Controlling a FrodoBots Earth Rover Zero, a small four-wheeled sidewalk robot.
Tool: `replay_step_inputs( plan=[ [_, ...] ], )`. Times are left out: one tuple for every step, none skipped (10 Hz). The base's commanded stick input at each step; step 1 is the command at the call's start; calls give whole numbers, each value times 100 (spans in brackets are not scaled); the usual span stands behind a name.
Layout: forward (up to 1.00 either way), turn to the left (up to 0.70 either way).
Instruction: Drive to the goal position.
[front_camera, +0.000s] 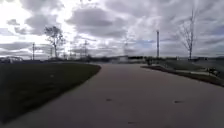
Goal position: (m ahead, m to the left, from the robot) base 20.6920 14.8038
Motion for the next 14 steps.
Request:
replay_step_inputs(
  plan=[
    [0, 0],
    [0, 0],
    [0, 0],
    [0, 0],
    [3, 0],
    [27, 0],
    [100, 0],
    [100, 0],
    [100, 0],
    [100, 0],
    [100, 0],
    [100, 0],
    [100, 0],
    [100, 0]
  ],
)
